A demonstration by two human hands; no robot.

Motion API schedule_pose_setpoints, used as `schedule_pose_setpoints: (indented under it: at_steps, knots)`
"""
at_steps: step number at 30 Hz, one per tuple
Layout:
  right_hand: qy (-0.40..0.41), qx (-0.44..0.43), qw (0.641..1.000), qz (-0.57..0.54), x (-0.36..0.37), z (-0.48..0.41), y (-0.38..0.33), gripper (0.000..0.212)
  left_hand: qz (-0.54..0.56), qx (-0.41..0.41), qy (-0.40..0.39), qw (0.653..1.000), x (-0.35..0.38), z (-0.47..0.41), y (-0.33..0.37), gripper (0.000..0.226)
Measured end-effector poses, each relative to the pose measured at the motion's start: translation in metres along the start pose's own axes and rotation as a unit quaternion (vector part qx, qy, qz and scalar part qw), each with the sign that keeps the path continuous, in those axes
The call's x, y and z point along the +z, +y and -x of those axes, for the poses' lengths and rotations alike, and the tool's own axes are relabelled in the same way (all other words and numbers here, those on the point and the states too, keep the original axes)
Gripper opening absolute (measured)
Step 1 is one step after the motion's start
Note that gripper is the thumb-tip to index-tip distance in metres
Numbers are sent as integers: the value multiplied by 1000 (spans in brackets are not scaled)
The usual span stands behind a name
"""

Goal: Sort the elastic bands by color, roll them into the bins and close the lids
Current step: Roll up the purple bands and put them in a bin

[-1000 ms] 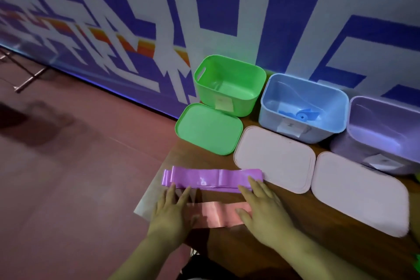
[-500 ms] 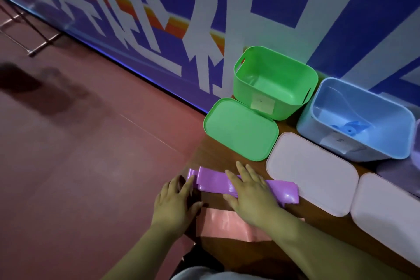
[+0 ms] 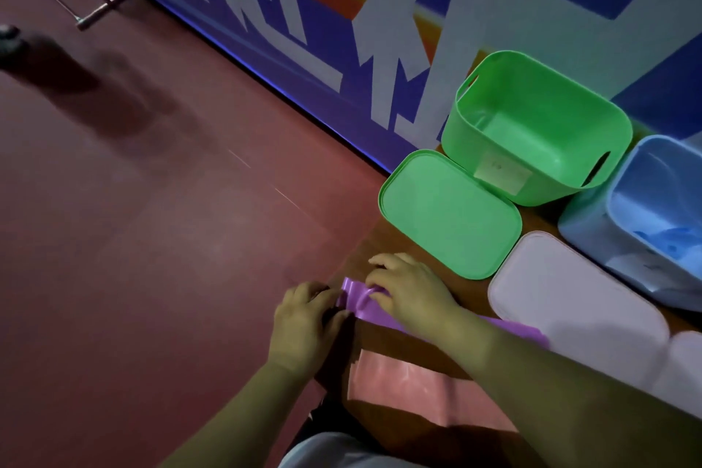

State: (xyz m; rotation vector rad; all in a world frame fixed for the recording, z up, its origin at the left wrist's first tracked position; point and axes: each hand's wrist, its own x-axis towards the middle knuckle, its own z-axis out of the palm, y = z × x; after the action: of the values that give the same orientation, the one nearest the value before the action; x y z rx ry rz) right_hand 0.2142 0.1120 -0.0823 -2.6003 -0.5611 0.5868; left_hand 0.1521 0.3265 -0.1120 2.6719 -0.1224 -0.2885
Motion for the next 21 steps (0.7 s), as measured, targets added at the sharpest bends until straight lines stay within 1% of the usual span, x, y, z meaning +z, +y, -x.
schedule_pose_setpoints:
  at_steps: [3, 7, 10, 14, 18, 21]
  knots:
    - [0, -12, 1000, -8, -5, 4, 4, 6, 12, -3, 2, 1000, 4, -6, 4, 31]
    - [19, 19, 998, -62, -21, 24, 7, 5, 25, -23, 7, 999, 7, -12, 14, 18]
    - [26, 51, 994, -90, -33, 42, 11, 6, 23, -34, -8, 999, 5, -15, 21, 20]
    - [44, 87, 987, -127, -46, 64, 14, 10, 50, -55, -8, 997, 3, -17, 33, 24]
    - [44, 93, 987, -125, -52, 78, 14, 9, 6, -30, -13, 999, 8, -14, 37, 21]
    - [53, 89, 986, -129, -56, 86, 12, 10, -20, -1, 8, 1000, 11, -8, 40, 16]
